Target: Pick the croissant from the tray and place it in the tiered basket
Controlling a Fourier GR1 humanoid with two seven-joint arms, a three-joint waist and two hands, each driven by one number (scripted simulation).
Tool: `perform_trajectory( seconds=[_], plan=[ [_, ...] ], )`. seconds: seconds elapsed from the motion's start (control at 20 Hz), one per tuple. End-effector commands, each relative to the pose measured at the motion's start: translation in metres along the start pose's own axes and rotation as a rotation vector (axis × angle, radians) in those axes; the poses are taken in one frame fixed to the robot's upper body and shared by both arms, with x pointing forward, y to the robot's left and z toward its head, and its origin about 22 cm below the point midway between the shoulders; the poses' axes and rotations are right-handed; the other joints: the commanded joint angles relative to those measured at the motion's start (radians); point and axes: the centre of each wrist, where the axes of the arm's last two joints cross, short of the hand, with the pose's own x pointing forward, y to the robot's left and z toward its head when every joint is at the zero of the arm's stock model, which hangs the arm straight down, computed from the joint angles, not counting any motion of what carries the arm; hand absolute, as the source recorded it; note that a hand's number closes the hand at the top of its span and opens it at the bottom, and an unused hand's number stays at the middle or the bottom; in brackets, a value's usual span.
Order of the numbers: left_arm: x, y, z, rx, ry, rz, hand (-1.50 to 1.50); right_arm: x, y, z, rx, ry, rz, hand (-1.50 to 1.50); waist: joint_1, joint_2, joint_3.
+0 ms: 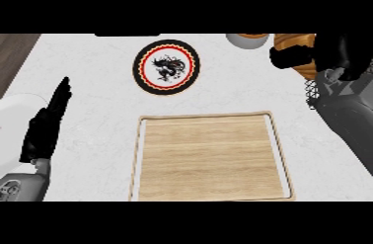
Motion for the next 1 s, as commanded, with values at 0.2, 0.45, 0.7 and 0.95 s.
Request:
perform_trajectory(
  seconds=[0.2, 0.45, 0.7, 0.95],
  plan=[
    [-0.007, -0.001, 0.004, -0.010, -0.018, 0.002, 0.00, -0.027, -0.072, -0.050, 0.026, 0.048, -0.087, 1.50, 0.015, 0.008, 0.000],
    [0.002, 0.002, 0.005, -0.026, -0.009, 0.004, 0.00, -0.054, -0.047, -0.068, 0.035, 0.047, 0.075, 1.50, 0.024, 0.008, 0.001],
    [0.007, -0.008, 0.000, -0.009, -0.035, 0.007, 0.00, -0.101, -0.053, -0.091, -0.041, 0.073, 0.315, 1.50, 0.029, 0.012, 0.001],
    [0.000, -0.012, 0.004, -0.025, -0.028, 0.002, 0.00, -0.106, -0.062, -0.109, -0.091, 0.108, 0.478, 1.50, 0.030, 0.010, 0.000]
  ],
)
